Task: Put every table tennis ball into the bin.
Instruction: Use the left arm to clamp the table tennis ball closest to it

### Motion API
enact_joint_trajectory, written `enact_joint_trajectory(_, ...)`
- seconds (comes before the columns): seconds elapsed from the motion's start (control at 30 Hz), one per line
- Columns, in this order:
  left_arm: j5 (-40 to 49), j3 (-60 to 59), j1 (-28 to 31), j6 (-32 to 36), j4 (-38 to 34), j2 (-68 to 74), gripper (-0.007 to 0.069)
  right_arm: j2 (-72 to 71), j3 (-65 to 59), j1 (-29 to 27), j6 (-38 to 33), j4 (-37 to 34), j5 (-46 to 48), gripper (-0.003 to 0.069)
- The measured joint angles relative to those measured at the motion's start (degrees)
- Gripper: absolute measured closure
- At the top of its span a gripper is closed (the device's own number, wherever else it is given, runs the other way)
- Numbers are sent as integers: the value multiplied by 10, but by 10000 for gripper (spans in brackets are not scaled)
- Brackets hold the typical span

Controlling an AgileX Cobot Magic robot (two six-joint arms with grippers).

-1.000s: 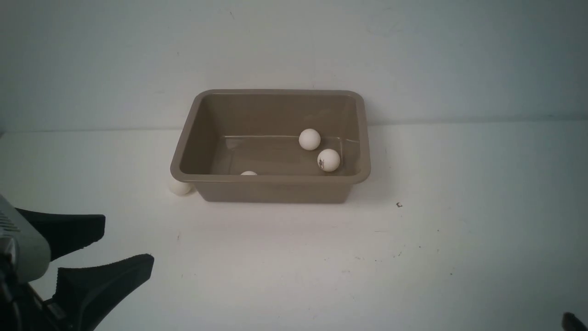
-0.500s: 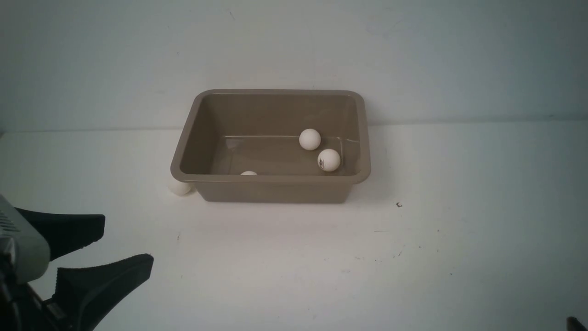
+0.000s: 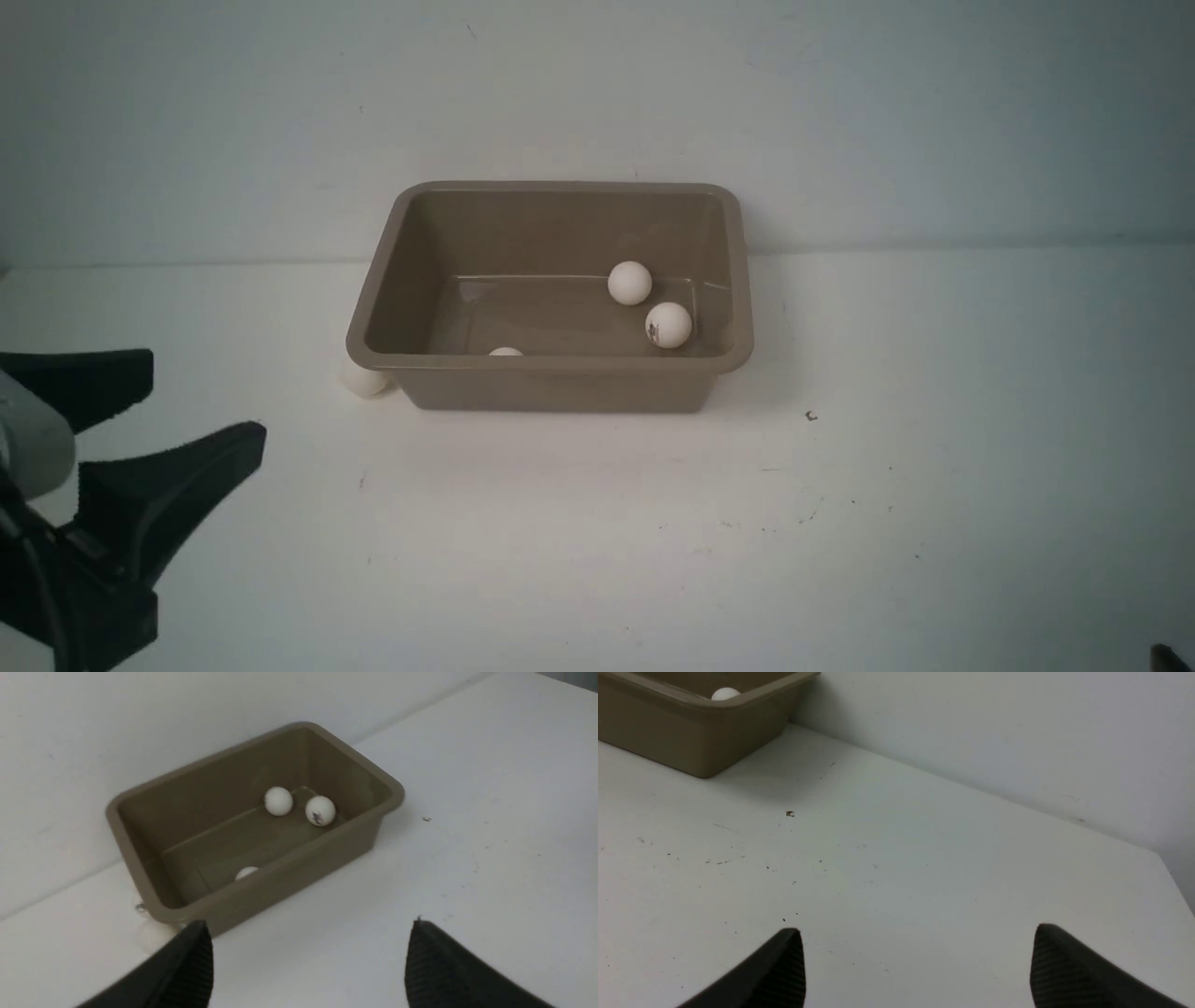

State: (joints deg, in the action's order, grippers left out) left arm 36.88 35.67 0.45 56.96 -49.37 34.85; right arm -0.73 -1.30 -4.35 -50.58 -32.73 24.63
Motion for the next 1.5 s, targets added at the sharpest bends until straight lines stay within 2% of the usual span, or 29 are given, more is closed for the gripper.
enact_joint_trajectory(0.17,-43,0,0,9,1,44,125,0,0,0,0,0,1,69)
enact_joint_trajectory(0.33,-78,0,0,63,52,147,125,0,0,0,0,0,2,69)
enact_joint_trajectory(0.47,-100,0,0,98,54,212,125,0,0,0,-1,0,2,69)
enact_joint_trajectory(0.6,-146,0,0,193,66,265,125,0,0,0,-1,0,2,69)
enact_joint_trajectory(0.73,-222,0,0,324,63,318,125,0,0,0,0,0,2,69)
enact_joint_trajectory(0.87,-295,0,0,417,11,383,125,0,0,0,0,0,2,69)
enact_joint_trajectory(0.93,-323,0,0,438,-16,410,125,0,0,0,0,0,2,69)
enact_joint_trajectory(1.1,-365,15,0,454,-49,491,125,0,0,0,-1,0,2,69)
enact_joint_trajectory(1.43,-340,83,0,457,-61,577,125,0,0,0,-1,0,2,69)
enact_joint_trajectory(1.5,-327,105,0,449,-89,582,125,0,0,0,0,0,2,69)
